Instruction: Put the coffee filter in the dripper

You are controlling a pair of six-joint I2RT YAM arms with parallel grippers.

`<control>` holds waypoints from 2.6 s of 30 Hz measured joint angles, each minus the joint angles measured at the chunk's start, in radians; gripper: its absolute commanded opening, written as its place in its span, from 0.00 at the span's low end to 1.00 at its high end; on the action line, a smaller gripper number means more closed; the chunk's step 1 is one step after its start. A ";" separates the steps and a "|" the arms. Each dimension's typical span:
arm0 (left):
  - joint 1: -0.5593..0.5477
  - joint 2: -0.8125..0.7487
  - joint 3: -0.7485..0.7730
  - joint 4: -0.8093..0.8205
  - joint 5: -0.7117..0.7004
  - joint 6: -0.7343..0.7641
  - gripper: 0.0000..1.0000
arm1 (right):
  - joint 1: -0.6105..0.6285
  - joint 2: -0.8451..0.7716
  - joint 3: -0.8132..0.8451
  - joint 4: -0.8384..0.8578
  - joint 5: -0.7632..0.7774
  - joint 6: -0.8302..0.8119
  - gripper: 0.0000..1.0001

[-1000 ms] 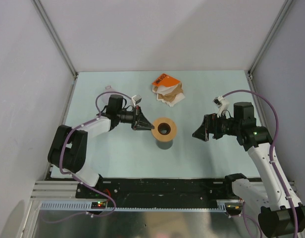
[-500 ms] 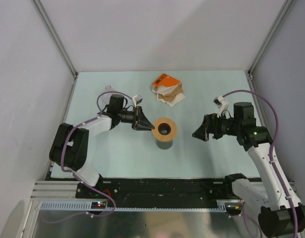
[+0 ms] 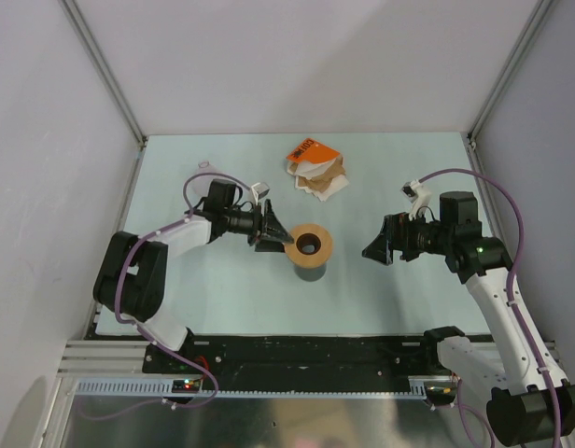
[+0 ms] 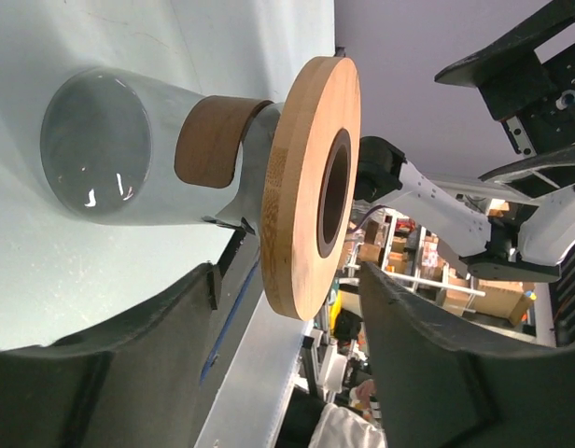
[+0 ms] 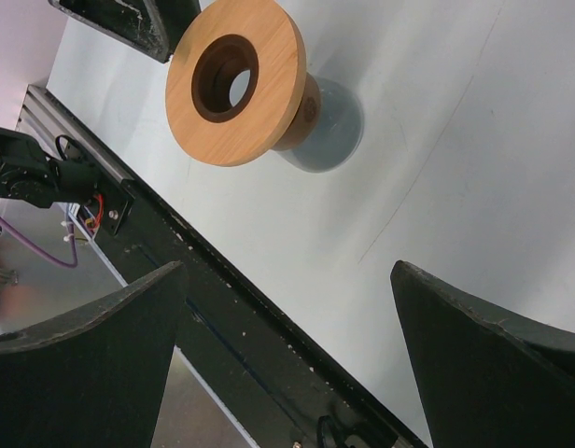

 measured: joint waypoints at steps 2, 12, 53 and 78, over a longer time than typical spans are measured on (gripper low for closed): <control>0.000 0.000 0.001 -0.003 -0.001 0.005 0.82 | 0.000 0.000 -0.002 0.003 0.000 0.000 0.97; 0.060 -0.145 -0.026 -0.095 -0.080 0.055 0.57 | 0.000 0.000 -0.004 0.005 0.000 0.000 0.97; -0.148 -0.102 0.218 -0.511 -0.477 0.320 0.21 | 0.000 0.006 -0.004 0.005 0.001 0.008 0.95; -0.079 -0.113 0.186 -0.456 -0.299 0.313 0.52 | 0.072 0.085 -0.088 0.127 -0.101 0.130 0.92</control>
